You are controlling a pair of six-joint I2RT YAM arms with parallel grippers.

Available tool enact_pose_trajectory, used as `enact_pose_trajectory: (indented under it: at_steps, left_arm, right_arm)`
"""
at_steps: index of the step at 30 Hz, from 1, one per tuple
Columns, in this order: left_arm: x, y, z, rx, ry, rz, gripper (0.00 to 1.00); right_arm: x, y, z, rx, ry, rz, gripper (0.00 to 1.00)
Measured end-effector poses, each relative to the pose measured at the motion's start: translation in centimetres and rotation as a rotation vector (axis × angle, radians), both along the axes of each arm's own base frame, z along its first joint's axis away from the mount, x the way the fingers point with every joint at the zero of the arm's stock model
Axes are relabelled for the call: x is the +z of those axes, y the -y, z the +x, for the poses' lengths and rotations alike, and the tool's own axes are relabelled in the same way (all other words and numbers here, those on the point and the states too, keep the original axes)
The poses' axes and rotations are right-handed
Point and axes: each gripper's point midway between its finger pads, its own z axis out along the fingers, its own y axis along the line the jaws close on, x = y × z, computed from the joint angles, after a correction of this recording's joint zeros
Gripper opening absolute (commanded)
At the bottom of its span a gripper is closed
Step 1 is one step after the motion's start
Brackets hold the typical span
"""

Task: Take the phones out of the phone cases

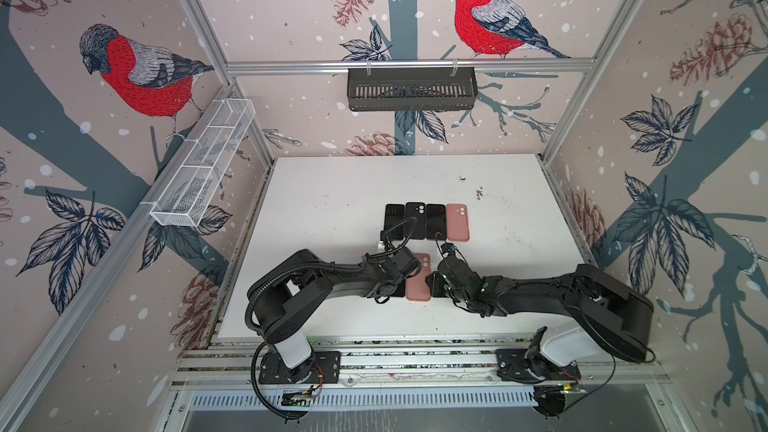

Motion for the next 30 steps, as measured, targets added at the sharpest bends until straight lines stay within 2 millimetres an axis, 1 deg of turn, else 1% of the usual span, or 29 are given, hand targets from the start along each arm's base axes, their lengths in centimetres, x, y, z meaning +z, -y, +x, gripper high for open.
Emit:
enact_pose_trajectory:
  at_steps: [3, 6, 8, 10, 12, 13, 15, 17, 18, 19, 20, 21, 22, 25, 27, 30]
  left_arm:
    - [0.5, 0.9, 0.4, -0.01, 0.01, -0.041, 0.0]
    - [1.2, 1.0, 0.4, -0.01, 0.021, -0.06, 0.0]
    - [2.3, 0.8, 0.5, -0.002, 0.046, -0.079, 0.0]
    - [3.5, 0.5, 0.4, 0.009, 0.07, -0.104, 0.06]
    - [4.8, 0.0, 0.3, 0.025, 0.088, -0.124, 0.18]
    - [5.5, -0.4, 0.1, 0.033, 0.101, -0.129, 0.29]
    - [7.1, -1.2, -0.2, 0.052, 0.126, -0.15, 0.54]
    - [8.7, -2.4, -0.7, 0.07, 0.157, -0.171, 0.77]
    - [9.5, -3.0, -1.0, 0.081, 0.17, -0.182, 0.84]
    - [10.3, -3.7, -1.3, 0.096, 0.186, -0.189, 0.89]
    - [11.1, -4.4, -1.6, 0.105, 0.197, -0.193, 0.96]
    - [11.8, -5.1, -1.8, 0.118, 0.211, -0.195, 0.99]
    - [12.5, -5.8, -2.0, 0.131, 0.22, -0.193, 0.99]
    - [13.8, -8.7, -2.4, 0.188, 0.232, -0.181, 0.99]
    - [14.1, -10.8, -2.5, 0.236, 0.23, -0.174, 0.99]
    - [13.9, -14.5, -2.5, 0.325, 0.217, -0.166, 0.99]
  right_arm:
    - [0.0, 0.0, 0.2, -0.002, -0.002, 0.006, 0.21]
    - [0.0, 0.0, 0.2, -0.002, -0.003, 0.008, 0.23]
    - [0.1, -0.1, 0.3, -0.002, -0.003, 0.012, 0.29]
    - [0.3, -0.1, 0.3, 0.0, -0.001, 0.018, 0.39]
    - [0.6, -0.1, 0.3, 0.002, 0.005, 0.023, 0.52]
    - [0.7, -0.1, 0.3, 0.002, 0.008, 0.025, 0.58]
    - [1.1, -0.1, 0.2, 0.007, 0.016, 0.025, 0.65]
    - [1.3, 0.0, 0.2, 0.015, 0.023, 0.017, 0.73]
    - [1.4, 0.1, 0.2, 0.016, 0.026, 0.015, 0.77]
    - [1.6, 0.1, 0.2, 0.019, 0.029, 0.015, 0.82]
    - [1.9, 0.1, 0.1, 0.023, 0.034, 0.014, 0.98]
    - [2.3, 0.1, 0.1, 0.029, 0.047, 0.015, 1.0]
    - [2.8, 0.1, 0.1, 0.035, 0.062, 0.016, 1.0]
    - [5.2, -0.2, -0.4, 0.071, 0.128, 0.038, 1.0]
    - [7.3, -0.4, -0.9, 0.098, 0.185, 0.057, 1.0]
    - [10.3, -0.5, -1.4, 0.123, 0.263, 0.092, 1.0]
